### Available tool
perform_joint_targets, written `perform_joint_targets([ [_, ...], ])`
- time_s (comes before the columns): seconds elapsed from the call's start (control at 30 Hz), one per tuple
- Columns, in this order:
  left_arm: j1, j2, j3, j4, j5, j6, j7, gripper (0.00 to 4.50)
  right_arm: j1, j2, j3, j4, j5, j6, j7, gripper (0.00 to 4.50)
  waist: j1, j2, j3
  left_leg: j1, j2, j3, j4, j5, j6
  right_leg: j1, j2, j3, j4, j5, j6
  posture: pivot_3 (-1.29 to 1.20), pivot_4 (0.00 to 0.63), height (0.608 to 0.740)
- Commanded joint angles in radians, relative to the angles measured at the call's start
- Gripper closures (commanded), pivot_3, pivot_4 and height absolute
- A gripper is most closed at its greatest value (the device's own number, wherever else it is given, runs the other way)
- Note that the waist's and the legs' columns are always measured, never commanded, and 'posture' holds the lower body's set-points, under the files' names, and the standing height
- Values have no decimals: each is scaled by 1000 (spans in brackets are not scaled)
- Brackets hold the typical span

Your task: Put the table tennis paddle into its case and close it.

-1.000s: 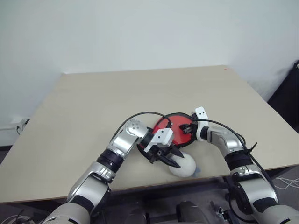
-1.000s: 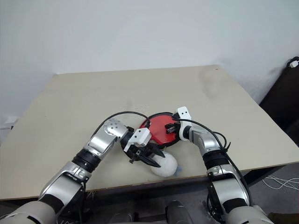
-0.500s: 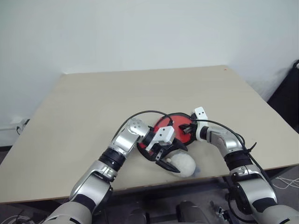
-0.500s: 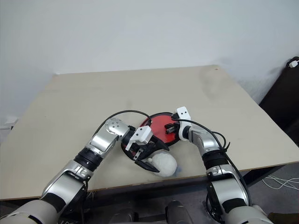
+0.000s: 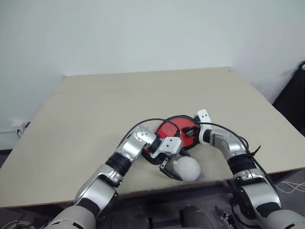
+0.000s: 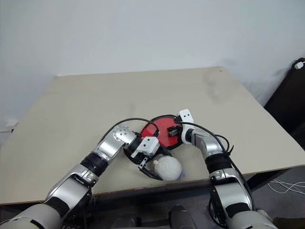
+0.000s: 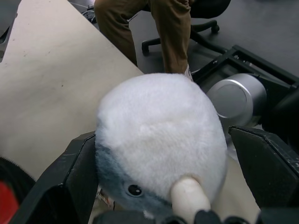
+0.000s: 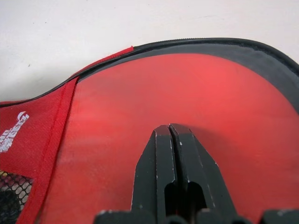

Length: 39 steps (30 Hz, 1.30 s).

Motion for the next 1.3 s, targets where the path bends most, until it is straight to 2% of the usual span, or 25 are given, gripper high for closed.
perform_joint_targets([
  [0.03, -27, -6, 11, 5, -5, 9, -3, 842, 8, 6, 0, 5, -8, 11, 5, 4500, 0, 0, 0, 0, 0, 0, 0, 0, 0, 0, 0, 0, 0, 0, 0, 0, 0, 740],
  [0.27, -13, 9, 18, -12, -21, 17, -29, 2627, 8, 7, 1, 6, -12, 11, 8, 4500, 0, 0, 0, 0, 0, 0, 0, 0, 0, 0, 0, 0, 1, 0, 0, 0, 0, 740],
  [0.37, -6, 20, 16, -26, -28, 26, -47, 3237, 8, 8, 2, 8, -13, 11, 8, 4500, 0, 0, 0, 1, 0, 0, 0, 0, 0, 0, 0, 0, 2, 0, 0, 0, 0, 740],
  [0.47, 0, 37, 4, -54, -38, 45, -62, 3768, 10, 9, 2, 8, -13, 11, 8, 4500, 0, 0, 0, 1, 0, 0, 0, 0, 0, -1, 0, 0, 3, 0, 0, 0, 0, 740],
  [0.57, 4, 64, -16, -97, -68, 100, -70, 4090, 13, 11, 4, 6, -14, 13, 9, 4500, -3, 0, 0, 1, 0, 0, 1, 0, 0, -2, 1, 0, 6, -1, 0, 0, 0, 740],
  [0.9, -18, 207, -126, -223, -242, 282, -70, 4090, 15, 11, 5, 3, -17, 15, 9, 4500, -4, 0, 0, 1, 2, -2, 1, 0, 0, -2, 4, 1, 8, -1, 0, 0, 0, 740],
  [1.3, -53, 400, -278, -287, -381, 357, -70, 4090, 16, 14, 10, 6, -20, 13, 9, 4500, -18, 0, 0, 1, 2, -2, 0, 0, 0, -2, 4, 0, 7, -1, 0, 0, 0, 740],
])
